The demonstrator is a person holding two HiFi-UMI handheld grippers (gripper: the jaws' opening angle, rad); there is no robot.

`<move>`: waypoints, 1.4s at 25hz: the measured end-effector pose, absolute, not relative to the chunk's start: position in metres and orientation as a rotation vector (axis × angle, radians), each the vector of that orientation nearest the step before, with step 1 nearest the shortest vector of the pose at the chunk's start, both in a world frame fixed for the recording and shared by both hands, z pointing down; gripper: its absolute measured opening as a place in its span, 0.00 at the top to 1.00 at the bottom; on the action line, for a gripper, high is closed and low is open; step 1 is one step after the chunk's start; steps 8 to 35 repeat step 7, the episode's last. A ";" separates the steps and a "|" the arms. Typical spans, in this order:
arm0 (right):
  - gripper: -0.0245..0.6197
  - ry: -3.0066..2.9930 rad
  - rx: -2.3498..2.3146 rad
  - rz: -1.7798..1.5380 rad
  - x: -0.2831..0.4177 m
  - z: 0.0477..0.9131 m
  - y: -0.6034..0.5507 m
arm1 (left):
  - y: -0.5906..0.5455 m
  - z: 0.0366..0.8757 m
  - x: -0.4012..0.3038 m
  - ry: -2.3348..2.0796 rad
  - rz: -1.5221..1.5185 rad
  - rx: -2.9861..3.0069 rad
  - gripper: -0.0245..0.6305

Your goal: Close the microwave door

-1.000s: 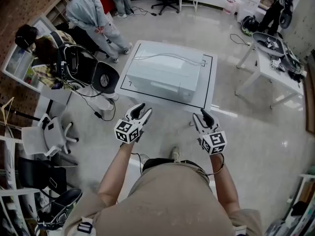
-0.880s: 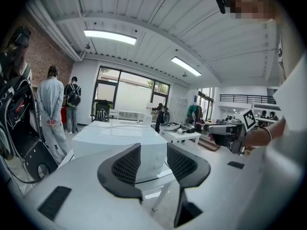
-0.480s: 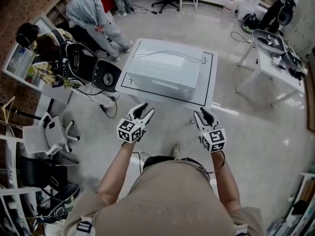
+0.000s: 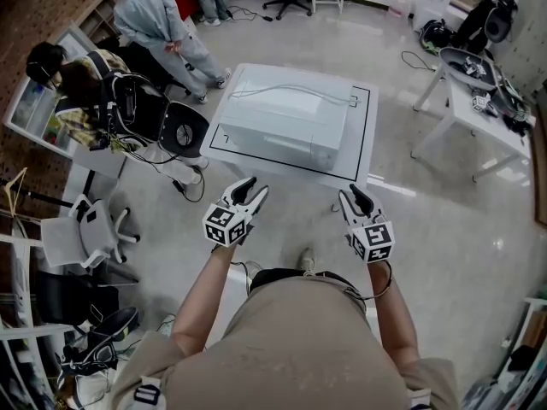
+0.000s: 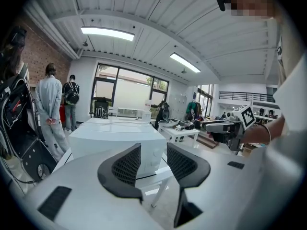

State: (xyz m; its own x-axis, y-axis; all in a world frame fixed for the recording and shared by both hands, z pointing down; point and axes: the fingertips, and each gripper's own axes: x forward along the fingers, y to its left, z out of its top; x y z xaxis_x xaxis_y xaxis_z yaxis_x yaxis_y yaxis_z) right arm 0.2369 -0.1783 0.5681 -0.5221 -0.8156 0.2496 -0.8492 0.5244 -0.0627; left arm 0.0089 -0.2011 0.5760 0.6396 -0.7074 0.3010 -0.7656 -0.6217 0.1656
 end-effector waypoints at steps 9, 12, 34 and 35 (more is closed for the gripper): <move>0.77 -2.583 1.406 0.264 0.234 0.570 -0.183 | -0.205 0.579 0.012 -1.182 0.298 2.580 0.70; 0.77 -2.583 1.406 0.264 0.234 0.570 -0.183 | -0.205 0.579 0.012 -1.182 0.298 2.580 0.70; 0.77 -2.583 1.406 0.264 0.234 0.570 -0.183 | -0.205 0.579 0.012 -1.182 0.298 2.580 0.70; 0.77 -2.583 1.406 0.264 0.234 0.570 -0.183 | -0.205 0.579 0.012 -1.182 0.298 2.580 0.70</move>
